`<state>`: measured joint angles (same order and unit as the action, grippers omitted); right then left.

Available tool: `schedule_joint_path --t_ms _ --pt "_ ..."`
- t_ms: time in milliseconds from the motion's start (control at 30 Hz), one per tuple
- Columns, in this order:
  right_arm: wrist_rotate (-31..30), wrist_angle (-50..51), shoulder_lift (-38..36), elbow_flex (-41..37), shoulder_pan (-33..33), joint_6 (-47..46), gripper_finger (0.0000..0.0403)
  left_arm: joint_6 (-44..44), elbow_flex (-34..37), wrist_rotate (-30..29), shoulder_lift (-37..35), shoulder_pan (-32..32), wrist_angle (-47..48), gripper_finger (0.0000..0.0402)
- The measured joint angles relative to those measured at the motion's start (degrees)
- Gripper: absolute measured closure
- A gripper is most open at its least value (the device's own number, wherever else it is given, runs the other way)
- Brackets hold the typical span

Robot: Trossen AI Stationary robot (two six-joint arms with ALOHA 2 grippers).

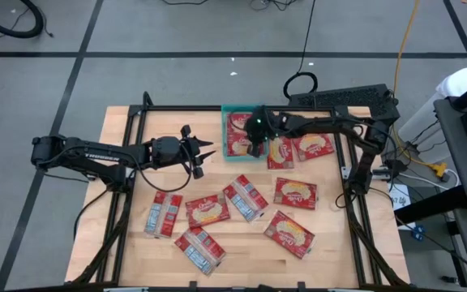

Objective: Sort popcorn bags into baskets
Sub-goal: Put the red popcorn bag into the blue bin

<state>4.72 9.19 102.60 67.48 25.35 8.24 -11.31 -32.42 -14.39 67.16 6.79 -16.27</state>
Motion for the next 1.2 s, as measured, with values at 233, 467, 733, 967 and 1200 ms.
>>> schedule_joint_path --t_ms 233,467,733,967,1200 --pt "-3.11 18.26 7.13 17.1 -0.22 3.26 0.0399 -1.47 0.0 0.02 0.0 0.67 -1.8 0.0261" --pt "-3.18 24.44 17.33 22.75 0.62 6.27 0.0399 1.21 0.0 0.02 0.0 0.96 0.19 0.0261" --pt "-0.78 24.88 20.07 23.77 1.23 7.52 0.0399 1.38 0.0 0.02 0.0 0.92 1.51 0.0261" --pt "3.05 27.95 17.7 23.52 1.07 7.51 0.0399 1.38 0.0 0.01 0.0 0.92 1.57 0.0261" --pt "2.62 24.32 14.0 23.52 0.78 4.67 0.0399 1.39 0.0 -0.06 -0.01 0.92 6.81 0.0261"
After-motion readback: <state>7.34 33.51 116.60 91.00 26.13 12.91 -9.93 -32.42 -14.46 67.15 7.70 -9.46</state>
